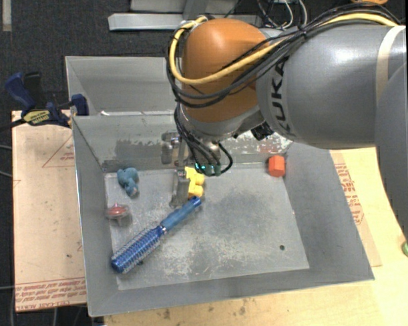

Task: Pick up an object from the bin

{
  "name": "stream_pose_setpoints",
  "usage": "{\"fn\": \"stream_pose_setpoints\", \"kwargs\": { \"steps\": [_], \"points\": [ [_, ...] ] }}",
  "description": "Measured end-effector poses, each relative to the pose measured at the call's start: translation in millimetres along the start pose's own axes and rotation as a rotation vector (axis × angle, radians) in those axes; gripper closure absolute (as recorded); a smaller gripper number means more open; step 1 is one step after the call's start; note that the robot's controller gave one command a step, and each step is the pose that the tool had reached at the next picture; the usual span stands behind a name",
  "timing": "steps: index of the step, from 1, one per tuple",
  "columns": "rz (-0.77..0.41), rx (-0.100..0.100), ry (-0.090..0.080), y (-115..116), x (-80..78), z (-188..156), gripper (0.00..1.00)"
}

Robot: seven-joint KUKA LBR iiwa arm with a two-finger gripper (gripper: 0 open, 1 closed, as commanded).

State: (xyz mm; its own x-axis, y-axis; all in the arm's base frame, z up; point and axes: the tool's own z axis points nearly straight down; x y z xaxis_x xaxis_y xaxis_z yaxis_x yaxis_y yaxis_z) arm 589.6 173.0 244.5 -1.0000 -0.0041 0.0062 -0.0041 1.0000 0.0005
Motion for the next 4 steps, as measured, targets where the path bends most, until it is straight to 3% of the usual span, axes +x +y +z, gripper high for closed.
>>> {"fn": "stream_pose_setpoints", "kwargs": {
  "steps": [1,2,3,4],
  "points": [
    [-0.046,0.002,0.005,-25.1,56.0,86.8,0.0],
    [-0.264,0.0,-0.005,-13.2,5.3,177.2,0.0],
    [-0.263,0.0,-0.007,-13.5,4.4,174.3,1.0],
    [-0.214,-0.001,-0.017,6.2,2.0,-14.4,1.0]
  ]
}}
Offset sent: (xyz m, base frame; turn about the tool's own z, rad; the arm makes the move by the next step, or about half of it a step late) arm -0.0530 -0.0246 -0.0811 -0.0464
